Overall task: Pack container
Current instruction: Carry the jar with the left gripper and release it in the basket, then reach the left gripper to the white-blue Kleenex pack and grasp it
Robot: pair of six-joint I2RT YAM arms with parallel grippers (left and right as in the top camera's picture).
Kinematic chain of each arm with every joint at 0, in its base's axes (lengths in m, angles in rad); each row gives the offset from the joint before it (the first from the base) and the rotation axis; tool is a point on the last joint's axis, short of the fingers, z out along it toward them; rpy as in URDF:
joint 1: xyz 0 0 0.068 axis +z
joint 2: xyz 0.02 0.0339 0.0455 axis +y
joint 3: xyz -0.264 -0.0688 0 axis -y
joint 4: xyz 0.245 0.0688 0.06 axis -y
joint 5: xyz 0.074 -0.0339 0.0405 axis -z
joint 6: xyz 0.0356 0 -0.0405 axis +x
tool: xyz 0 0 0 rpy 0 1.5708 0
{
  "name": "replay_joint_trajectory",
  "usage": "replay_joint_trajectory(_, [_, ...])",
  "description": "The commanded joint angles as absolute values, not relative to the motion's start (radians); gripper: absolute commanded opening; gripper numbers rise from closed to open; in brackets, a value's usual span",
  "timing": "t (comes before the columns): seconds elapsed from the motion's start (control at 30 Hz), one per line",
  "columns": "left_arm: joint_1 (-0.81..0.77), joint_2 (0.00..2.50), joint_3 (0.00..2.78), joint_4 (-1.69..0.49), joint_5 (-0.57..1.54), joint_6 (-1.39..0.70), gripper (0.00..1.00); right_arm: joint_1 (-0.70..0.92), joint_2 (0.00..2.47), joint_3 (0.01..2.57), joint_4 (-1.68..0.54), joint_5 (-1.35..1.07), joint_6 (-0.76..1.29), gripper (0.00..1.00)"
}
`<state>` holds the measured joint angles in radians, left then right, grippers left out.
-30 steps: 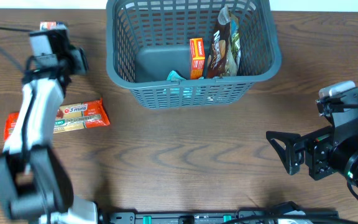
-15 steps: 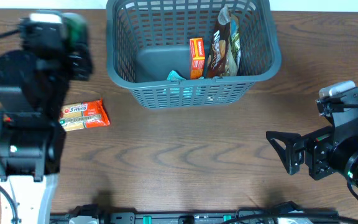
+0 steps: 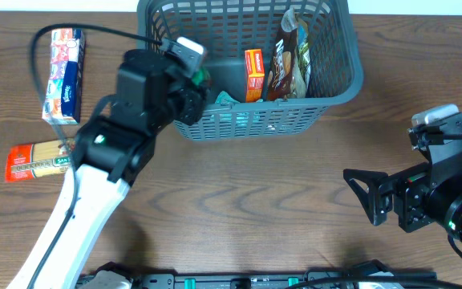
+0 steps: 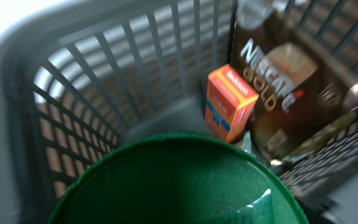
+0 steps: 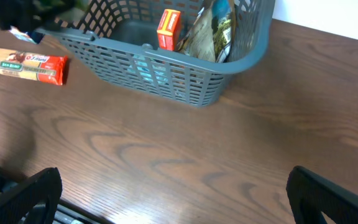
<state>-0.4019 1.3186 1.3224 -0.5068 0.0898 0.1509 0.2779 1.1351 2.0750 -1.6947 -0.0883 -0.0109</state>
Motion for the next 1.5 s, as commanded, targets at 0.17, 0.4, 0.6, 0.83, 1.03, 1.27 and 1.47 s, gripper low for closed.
replay_joint_trajectory(0.17, [-0.405, 1.358, 1.336, -0.502, -0.050, 0.184, 0.50, 0.276, 1.137, 2.080, -1.697, -0.079, -0.004, 0.99])
replay_joint_trajectory(0.4, [-0.405, 1.357, 1.348, -0.506, -0.049, 0.183, 0.99, 0.276, 1.137, 2.080, -1.697, -0.079, -0.004, 0.99])
replay_joint_trajectory(0.6, [-0.404, 1.232, 1.445, -0.591, -0.168, 0.128, 0.99, 0.276, 1.137, 2.079, -1.697, -0.079, -0.004, 0.99])
replay_joint_trajectory(0.83, [-0.275, 1.076, 1.444, -0.667, -0.415, -0.026, 0.98, 0.276, 1.137, 2.080, -1.697, -0.079, -0.004, 0.99])
replay_joint_trajectory(1.03, [-0.001, 1.074, 1.430, -0.706, -0.367, -0.069, 0.98, 0.276, 1.137, 2.080, -1.697, -0.079, -0.004, 0.99])
replay_joint_trajectory(1.27, [0.302, 1.308, 1.416, -0.672, -0.086, -0.027, 0.99, 0.276, 1.137, 2.079, -1.697, -0.079, -0.004, 0.99])
replay_joint_trajectory(1.47, [0.382, 1.571, 1.416, -0.560, 0.019, 0.131, 0.98, 0.276, 1.137, 2.080, -1.697, -0.079, -0.004, 0.99])
